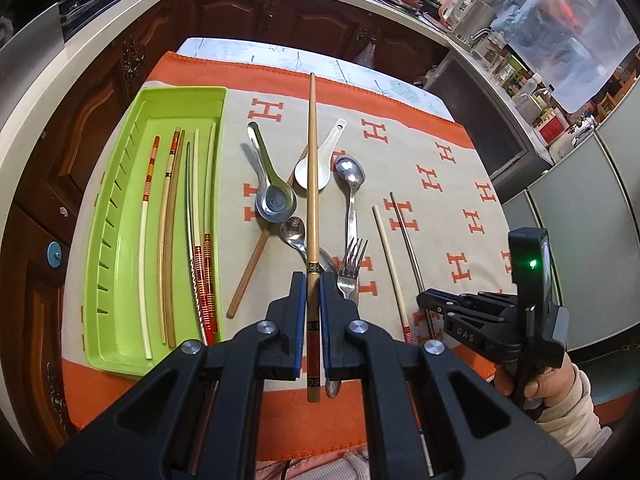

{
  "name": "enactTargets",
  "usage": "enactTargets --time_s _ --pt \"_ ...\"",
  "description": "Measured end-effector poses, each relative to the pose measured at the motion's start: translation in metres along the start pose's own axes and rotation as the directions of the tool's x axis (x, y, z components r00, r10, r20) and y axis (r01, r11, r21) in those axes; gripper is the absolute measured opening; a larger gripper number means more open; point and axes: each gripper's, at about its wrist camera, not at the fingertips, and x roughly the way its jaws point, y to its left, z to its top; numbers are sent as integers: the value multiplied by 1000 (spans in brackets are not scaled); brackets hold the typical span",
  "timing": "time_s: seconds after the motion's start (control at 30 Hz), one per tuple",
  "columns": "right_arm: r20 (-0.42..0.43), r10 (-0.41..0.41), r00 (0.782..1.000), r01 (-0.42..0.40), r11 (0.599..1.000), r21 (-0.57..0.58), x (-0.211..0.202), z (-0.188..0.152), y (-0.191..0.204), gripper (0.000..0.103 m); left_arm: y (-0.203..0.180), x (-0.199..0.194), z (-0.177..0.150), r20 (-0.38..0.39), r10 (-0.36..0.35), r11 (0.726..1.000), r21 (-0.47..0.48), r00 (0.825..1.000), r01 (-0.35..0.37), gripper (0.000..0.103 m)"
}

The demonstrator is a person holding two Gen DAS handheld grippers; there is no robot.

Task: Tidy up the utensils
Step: 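Lift both chopsticks, lower them into the green tray and open both tools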

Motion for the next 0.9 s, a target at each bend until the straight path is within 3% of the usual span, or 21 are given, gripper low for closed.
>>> enactTargets --time_s 0.1,0.17,0.23,0.37,0.47,0.63,0.9 --pt "4 -49 999 49 998 -51 0 0 10 7 0 1 0 -3 -6 1000 0 1000 6 4" --pt "8 -24 1000 24 999 -28 0 1 9 6 1 1 -1 -3 -7 1000 -2 1000 7 4" --pt "13 115 993 -115 988 105 -3 4 -8 5 2 1 -1 0 -9 1000 -9 1000 9 4" --pt "104 226 969 -244 944 222 -23 3 -22 5 10 -5 -2 18 -4 999 -32 1000 4 4" --pt "176 282 943 -317 924 216 -52 6 -13 5 18 -11 -2 32 6 999 -48 999 -4 4" --pt "241 381 892 -411 907 87 -98 28 43 5 38 -25 2 74 38 996 -80 997 -32 4" --pt "197 424 884 -433 902 2 -84 77 131 6 75 -46 6 133 158 984 -106 978 -145 4"
